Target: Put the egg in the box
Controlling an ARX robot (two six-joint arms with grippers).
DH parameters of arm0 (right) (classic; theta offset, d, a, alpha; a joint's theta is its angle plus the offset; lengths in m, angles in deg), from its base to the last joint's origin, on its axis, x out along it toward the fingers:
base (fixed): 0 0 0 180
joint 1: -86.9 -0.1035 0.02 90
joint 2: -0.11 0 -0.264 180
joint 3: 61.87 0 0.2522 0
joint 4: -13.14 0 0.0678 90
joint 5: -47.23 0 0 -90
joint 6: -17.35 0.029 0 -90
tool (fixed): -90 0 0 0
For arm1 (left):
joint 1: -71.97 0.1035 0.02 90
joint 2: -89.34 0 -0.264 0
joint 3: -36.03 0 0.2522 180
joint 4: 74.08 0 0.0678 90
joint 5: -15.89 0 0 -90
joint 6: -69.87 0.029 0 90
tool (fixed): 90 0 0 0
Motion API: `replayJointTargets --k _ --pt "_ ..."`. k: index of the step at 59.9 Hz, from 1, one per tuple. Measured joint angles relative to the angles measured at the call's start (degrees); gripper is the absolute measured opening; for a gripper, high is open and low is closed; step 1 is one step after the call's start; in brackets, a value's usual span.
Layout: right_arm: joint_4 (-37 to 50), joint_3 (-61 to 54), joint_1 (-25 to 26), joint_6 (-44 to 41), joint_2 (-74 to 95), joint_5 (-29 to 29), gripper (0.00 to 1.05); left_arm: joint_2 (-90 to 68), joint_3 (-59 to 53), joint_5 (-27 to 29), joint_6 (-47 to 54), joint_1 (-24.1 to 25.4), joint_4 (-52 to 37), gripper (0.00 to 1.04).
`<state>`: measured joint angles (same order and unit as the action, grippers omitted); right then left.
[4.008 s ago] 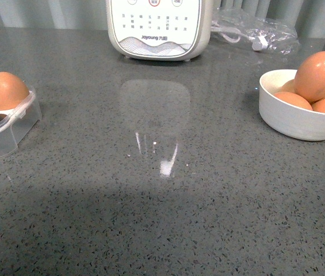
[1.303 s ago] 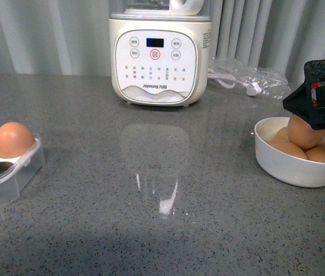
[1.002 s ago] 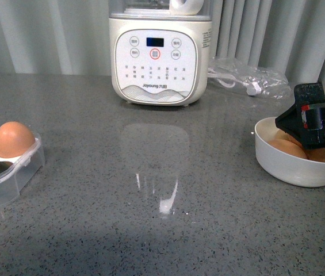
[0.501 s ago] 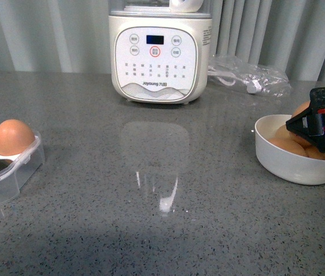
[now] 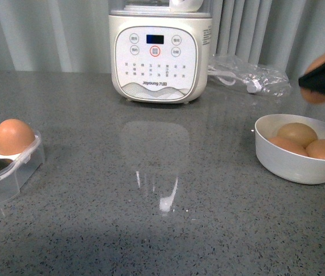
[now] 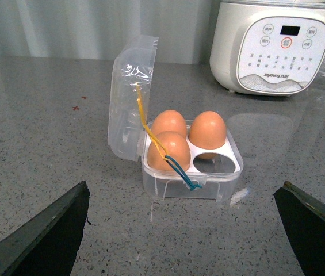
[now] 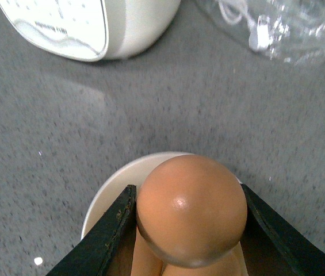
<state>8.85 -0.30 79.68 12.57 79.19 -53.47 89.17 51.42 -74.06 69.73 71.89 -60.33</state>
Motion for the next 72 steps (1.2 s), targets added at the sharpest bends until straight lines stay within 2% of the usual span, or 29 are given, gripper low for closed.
replayJointTargets --k 10,18,26,36,49,72 --pt "0.4 7.0 -0.3 2.2 1.1 -2.4 0.43 0.0 0.0 0.0 0.0 0.0 0.0 0.98" --pt "1.4 14.1 -3.4 6.1 5.8 -4.0 0.43 0.0 0.0 0.0 0.0 0.0 0.0 0.98" --pt "1.6 19.2 -9.6 8.9 12.4 -4.9 0.43 0.0 0.0 0.0 0.0 0.0 0.0 0.98" --pt "2.9 20.0 -17.5 10.1 16.0 -7.3 0.43 0.0 0.0 0.0 0.0 0.0 0.0 0.98" --pt "4.1 19.9 -24.1 10.0 17.2 -12.1 0.43 0.0 0.0 0.0 0.0 0.0 0.0 0.98" --pt "3.8 20.7 -27.0 8.7 22.7 -16.4 0.43 0.0 0.0 0.0 0.0 0.0 0.0 0.98"
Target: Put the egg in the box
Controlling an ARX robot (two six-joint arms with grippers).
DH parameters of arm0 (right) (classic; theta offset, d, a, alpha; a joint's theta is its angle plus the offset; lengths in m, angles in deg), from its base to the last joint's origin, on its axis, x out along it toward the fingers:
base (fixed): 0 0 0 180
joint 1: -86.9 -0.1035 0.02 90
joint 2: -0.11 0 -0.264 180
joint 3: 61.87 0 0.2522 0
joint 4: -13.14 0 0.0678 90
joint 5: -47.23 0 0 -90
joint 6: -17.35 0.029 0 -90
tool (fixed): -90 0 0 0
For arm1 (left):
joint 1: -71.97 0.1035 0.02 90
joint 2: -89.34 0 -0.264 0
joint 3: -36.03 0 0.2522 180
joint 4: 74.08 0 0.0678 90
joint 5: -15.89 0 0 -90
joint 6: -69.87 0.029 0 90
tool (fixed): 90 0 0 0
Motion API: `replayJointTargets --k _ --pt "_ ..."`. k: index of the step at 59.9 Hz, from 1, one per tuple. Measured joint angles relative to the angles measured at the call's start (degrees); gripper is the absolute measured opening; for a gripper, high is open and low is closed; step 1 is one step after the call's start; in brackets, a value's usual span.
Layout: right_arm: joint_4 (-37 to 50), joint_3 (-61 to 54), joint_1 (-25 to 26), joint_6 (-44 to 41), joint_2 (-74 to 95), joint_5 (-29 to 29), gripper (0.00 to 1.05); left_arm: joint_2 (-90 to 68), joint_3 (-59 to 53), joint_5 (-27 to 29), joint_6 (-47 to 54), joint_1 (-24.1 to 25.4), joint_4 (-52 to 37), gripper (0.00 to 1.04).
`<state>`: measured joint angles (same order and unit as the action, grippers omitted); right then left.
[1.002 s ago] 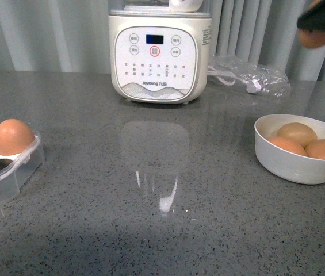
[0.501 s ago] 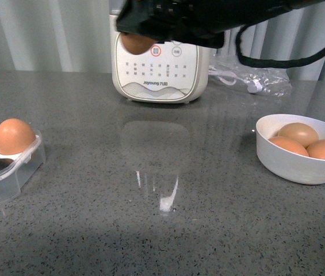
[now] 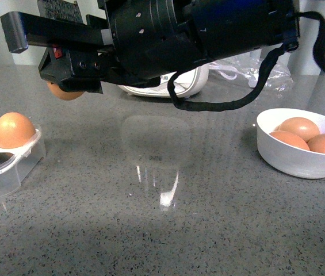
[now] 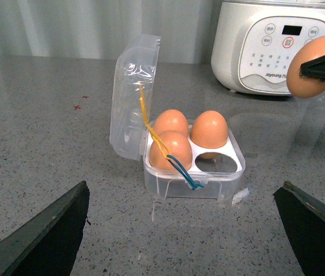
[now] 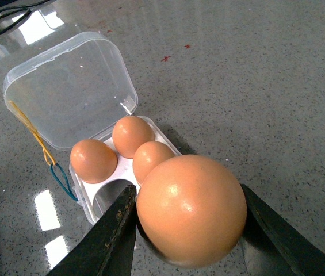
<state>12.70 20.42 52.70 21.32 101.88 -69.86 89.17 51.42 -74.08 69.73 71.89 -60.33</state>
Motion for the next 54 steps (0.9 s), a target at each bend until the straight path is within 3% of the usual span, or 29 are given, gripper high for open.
replayJointTargets --k 28,54 --pt "-0.2 3.2 -4.5 -1.2 2.2 -4.9 0.43 0.0 0.0 0.0 0.0 0.0 0.0 0.98" --pt "-1.0 5.3 -6.6 -3.3 6.7 -5.0 0.42 0.0 0.0 0.0 0.0 0.0 0.0 0.98"
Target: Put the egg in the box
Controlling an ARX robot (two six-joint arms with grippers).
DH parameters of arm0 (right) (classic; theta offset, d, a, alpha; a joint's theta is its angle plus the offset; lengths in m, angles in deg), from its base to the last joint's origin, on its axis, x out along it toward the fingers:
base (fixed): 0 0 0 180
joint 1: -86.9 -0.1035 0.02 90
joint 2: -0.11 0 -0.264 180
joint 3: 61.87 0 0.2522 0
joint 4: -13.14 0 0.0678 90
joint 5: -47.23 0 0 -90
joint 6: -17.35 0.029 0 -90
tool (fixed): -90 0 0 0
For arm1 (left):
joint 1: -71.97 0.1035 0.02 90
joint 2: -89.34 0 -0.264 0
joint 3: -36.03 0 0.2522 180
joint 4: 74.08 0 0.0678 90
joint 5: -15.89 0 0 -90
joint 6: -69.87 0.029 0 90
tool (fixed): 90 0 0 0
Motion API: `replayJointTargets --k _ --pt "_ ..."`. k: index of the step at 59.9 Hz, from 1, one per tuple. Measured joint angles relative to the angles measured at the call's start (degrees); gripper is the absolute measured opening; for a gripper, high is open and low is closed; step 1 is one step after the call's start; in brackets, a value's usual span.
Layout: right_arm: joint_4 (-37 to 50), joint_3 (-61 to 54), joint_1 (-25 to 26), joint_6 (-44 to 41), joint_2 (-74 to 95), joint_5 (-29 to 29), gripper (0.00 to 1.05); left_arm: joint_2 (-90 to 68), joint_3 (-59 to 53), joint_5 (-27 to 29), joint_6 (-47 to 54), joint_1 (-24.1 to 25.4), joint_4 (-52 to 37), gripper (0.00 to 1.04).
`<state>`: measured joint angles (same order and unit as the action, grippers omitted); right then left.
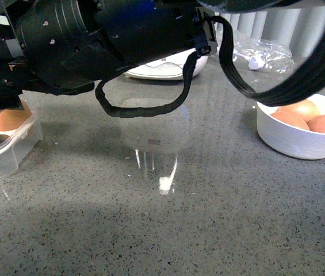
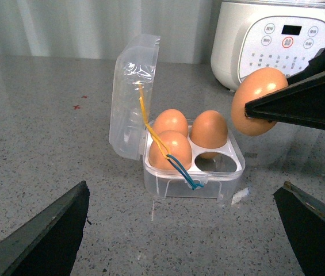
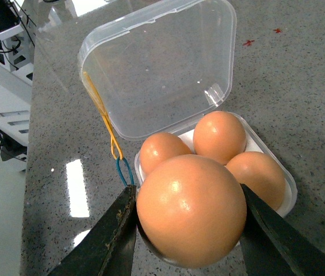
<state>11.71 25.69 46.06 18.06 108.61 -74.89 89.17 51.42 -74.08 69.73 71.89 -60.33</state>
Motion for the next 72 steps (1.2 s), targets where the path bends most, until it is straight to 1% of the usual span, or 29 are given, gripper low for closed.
replayJointTargets --k 33,60,70,72 --pt "-2.1 6.7 -1.2 -0.2 4.3 1.2 0.42 0.0 0.0 0.0 0.0 0.0 0.0 0.98" --pt "-4.7 7.1 -1.8 -1.6 4.4 0.6 0.43 0.0 0.0 0.0 0.0 0.0 0.0 0.98" --pt "-6.0 7.1 -1.8 -2.5 4.4 0.5 0.68 0.0 0.0 0.0 0.0 0.0 0.0 0.98" --pt "-6.0 7.1 -1.7 -2.5 4.4 0.3 0.77 0.0 0.0 0.0 0.0 0.0 0.0 0.98"
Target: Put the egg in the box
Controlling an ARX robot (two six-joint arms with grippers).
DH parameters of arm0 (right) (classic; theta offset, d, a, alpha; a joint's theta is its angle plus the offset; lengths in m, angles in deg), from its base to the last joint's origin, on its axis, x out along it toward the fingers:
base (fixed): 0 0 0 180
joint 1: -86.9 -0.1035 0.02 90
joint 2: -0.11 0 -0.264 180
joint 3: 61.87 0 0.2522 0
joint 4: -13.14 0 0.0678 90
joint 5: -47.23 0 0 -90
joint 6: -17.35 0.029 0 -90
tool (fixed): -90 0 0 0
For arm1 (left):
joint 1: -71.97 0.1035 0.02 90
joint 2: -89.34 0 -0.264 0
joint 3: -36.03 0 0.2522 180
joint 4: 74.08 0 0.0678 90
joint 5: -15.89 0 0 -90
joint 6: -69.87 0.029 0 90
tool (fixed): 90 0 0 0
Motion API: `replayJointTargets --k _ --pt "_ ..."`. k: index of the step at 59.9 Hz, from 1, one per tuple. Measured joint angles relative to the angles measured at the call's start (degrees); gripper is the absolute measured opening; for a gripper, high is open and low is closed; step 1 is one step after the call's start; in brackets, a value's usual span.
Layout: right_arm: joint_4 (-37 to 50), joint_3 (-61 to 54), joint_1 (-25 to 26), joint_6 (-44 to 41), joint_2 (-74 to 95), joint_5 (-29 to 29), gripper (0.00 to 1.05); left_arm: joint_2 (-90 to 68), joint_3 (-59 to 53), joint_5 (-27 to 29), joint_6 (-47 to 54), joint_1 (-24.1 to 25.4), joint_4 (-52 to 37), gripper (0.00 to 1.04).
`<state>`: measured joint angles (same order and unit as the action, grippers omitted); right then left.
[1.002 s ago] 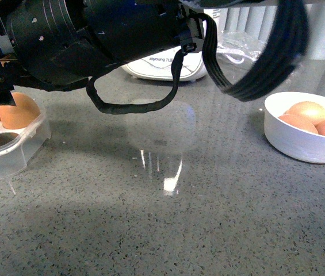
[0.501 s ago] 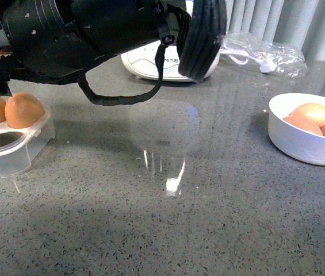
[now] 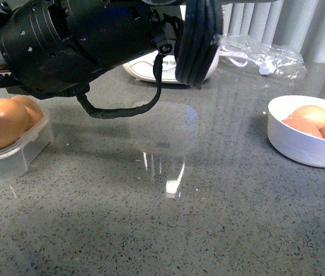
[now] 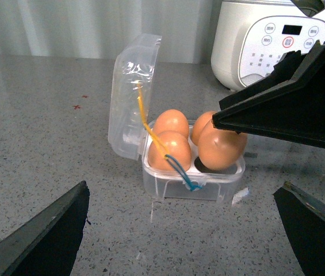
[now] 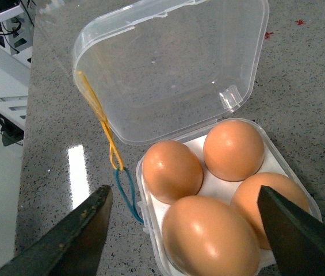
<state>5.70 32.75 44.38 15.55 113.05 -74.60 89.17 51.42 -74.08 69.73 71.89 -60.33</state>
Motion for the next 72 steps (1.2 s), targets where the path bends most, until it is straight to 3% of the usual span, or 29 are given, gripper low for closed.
replayJointTargets --k 9,24,37,55,64,72 --pt "0.1 0.0 0.4 0.0 0.0 0.0 1.0 0.0 0.0 0.0 0.0 0.0 0.0 0.98" --pt "3.3 -1.1 3.0 1.2 -1.5 2.3 0.98 0.0 0.0 0.0 0.0 0.0 0.0 0.98" --pt "7.5 -5.1 8.5 3.9 -6.2 7.8 0.98 0.0 0.0 0.0 0.0 0.0 0.0 0.98" --pt "7.7 -18.1 21.2 8.9 -20.5 24.2 0.98 0.0 0.0 0.0 0.0 0.0 0.0 0.98" --pt "10.2 -32.4 32.7 6.5 -37.6 32.5 0.98 0.0 0.0 0.0 0.0 0.0 0.0 0.98" --pt "14.4 -42.7 43.3 0.4 -51.9 34.9 0.98 0.0 0.0 0.0 0.0 0.0 0.0 0.98"
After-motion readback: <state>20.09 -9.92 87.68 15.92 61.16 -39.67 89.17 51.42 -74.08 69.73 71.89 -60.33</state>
